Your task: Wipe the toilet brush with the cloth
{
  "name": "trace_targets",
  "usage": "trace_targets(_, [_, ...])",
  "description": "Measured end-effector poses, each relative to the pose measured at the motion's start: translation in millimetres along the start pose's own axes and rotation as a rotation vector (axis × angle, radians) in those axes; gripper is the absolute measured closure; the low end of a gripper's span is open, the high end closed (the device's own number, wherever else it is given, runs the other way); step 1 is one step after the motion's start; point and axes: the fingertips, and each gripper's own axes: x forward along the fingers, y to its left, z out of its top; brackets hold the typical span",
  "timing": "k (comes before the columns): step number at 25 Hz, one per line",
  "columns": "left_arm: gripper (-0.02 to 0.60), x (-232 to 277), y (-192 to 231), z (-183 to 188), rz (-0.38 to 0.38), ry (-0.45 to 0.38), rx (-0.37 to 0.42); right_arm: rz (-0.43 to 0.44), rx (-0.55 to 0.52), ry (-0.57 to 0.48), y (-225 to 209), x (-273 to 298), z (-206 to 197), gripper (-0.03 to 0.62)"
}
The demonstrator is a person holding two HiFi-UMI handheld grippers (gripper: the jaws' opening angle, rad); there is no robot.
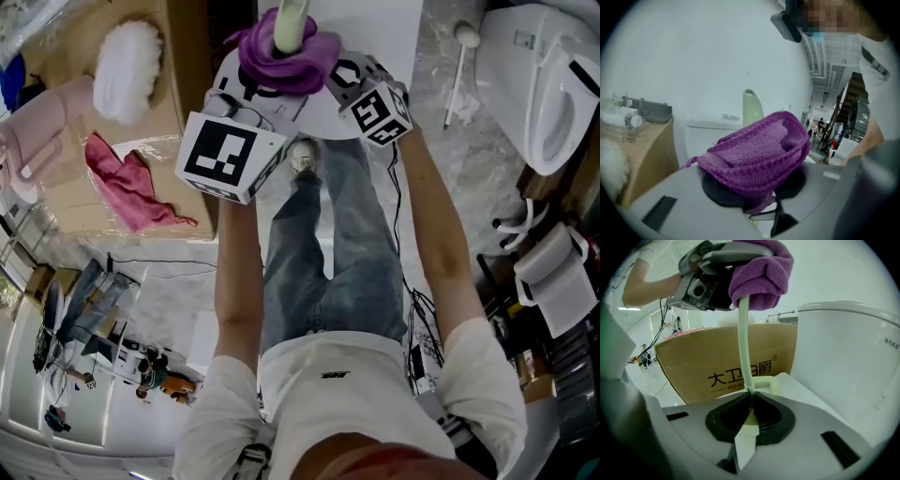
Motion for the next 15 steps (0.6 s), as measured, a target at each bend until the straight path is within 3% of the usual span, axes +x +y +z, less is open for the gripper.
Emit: trace_targets(15, [0.397,-38.5,-3.4,63.9,0.057,-0.134,-0.029,-0.008,0.019,0.050,-0.1,0.6,1.9,0.571])
